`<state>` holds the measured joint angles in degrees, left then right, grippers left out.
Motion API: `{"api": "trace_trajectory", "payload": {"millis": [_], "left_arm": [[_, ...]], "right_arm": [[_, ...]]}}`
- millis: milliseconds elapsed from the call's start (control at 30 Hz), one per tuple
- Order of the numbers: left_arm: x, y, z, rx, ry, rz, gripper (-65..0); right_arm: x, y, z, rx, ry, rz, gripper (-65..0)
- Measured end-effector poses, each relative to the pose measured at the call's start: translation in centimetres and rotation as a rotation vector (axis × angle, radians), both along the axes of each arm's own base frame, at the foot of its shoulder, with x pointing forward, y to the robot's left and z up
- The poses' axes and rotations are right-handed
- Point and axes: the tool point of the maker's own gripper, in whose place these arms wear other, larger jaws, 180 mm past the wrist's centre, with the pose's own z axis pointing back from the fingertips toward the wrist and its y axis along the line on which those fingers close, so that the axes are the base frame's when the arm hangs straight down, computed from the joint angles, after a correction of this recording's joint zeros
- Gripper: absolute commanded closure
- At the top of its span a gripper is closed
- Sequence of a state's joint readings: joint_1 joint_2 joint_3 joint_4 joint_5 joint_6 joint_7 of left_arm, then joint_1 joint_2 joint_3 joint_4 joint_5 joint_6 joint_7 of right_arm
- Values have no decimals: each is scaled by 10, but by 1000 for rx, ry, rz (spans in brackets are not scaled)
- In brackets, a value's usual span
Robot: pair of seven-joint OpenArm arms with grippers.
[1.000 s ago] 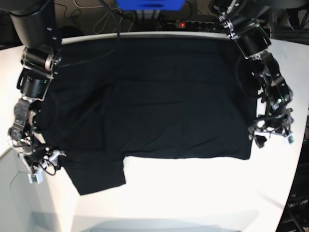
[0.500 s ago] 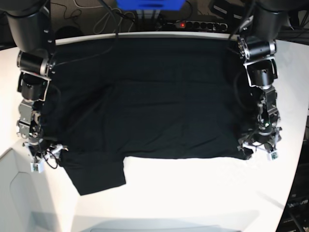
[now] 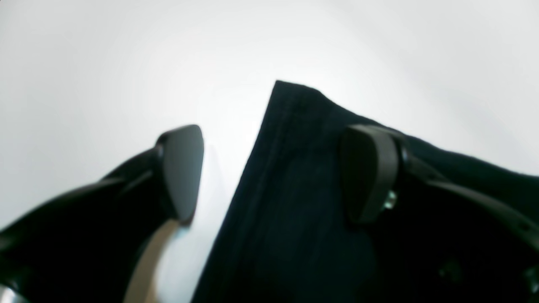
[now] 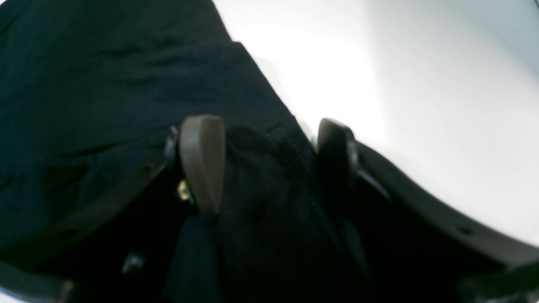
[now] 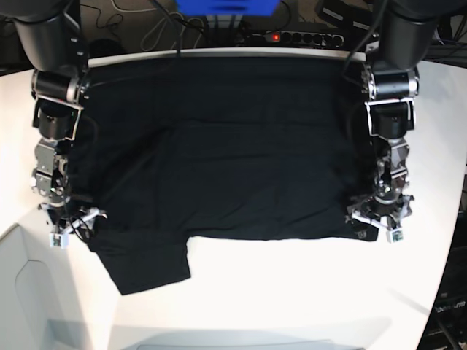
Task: Fold the T-shirt properly
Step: 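Grasp the side edges with both grippers and fold the hem half over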
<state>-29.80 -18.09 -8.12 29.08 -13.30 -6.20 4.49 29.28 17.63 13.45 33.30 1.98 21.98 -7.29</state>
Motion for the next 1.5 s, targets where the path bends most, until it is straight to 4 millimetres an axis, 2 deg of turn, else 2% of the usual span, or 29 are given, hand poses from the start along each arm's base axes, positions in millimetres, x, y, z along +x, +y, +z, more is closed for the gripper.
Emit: {"api": "trace_trajectory", "payload": {"millis": [67,167,233,300,467,600,900,1033,1100,1167,1267,1333,1433,1500], "left_arm": [[2,-4,-1,6,4,-13,-486],[1,-7,-4,15,4,-26,-483],[2,-9,-4,20,4,-38,-452],[3,-14,-5,30,10,-57,-384],[7,-31,-7,17,3,-82,-152],[8,-34,-8,14,0,-87,0],[9,-38,-3,-13,1,-82,0],[-1,-48,4,-48,-13,-109,0],[-7,-48,6,-52,20,-124,0],[-8,-49,17,-38,-5,-138,0],[-9,-56,29,-34,-34,-161,0],[-15,-53,34,-59,-60,-140,0],[-31,-35,37,-75,-44,-81,0],[-34,-28,48,-71,-55,-71,0]], "right_arm": [[-1,0,-1,0,-4,-1,-327],[-2,0,-2,1,2,0,-248],[-2,0,-2,0,2,-1,-202],[-2,0,-2,4,1,-2,-165],[-2,0,-2,7,2,-3,-79],[-3,0,-2,7,3,-4,0],[-2,1,-1,15,3,-9,0],[2,2,4,-1,23,4,0],[4,4,10,-14,10,16,0],[7,4,18,-28,-7,22,0],[11,3,38,-60,-72,34,0],[9,2,48,-85,-104,41,0],[-3,1,52,-124,-116,57,0],[-11,4,57,-142,-138,69,0]]}}
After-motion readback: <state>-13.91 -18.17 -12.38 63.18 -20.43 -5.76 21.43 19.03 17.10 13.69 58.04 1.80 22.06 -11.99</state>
